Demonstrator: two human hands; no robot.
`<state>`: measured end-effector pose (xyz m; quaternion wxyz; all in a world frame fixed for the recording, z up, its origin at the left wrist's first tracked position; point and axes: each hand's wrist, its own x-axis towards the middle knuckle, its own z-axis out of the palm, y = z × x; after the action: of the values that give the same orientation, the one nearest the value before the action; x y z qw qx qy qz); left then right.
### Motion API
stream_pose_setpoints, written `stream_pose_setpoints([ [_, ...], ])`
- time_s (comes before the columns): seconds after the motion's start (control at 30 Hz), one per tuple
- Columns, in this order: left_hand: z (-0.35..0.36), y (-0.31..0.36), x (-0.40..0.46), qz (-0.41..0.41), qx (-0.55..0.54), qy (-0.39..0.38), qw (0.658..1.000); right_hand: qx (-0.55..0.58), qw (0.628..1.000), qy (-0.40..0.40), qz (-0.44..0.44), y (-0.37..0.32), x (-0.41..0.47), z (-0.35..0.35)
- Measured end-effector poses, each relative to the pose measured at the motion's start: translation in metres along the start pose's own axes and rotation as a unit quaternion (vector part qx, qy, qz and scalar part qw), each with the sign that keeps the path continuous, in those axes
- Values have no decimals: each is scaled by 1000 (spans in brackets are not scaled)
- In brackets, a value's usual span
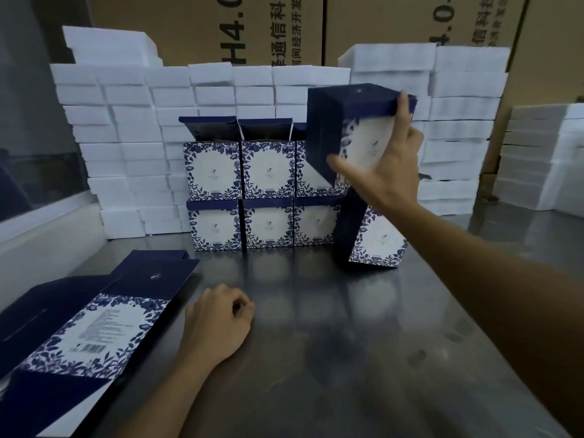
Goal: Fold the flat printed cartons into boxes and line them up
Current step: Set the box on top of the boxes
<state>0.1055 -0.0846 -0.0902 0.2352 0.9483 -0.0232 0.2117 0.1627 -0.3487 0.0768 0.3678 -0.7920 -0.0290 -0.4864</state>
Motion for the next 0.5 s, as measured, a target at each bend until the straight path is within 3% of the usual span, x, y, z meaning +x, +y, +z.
stream_pose_setpoints([
  [0.17,2,0,1,1,19,-4,1000,76,996,21,32,-2,16,-2],
  [0.5,5,-3,1,8,21,2,1000,-59,996,-17,69,33,12,6],
])
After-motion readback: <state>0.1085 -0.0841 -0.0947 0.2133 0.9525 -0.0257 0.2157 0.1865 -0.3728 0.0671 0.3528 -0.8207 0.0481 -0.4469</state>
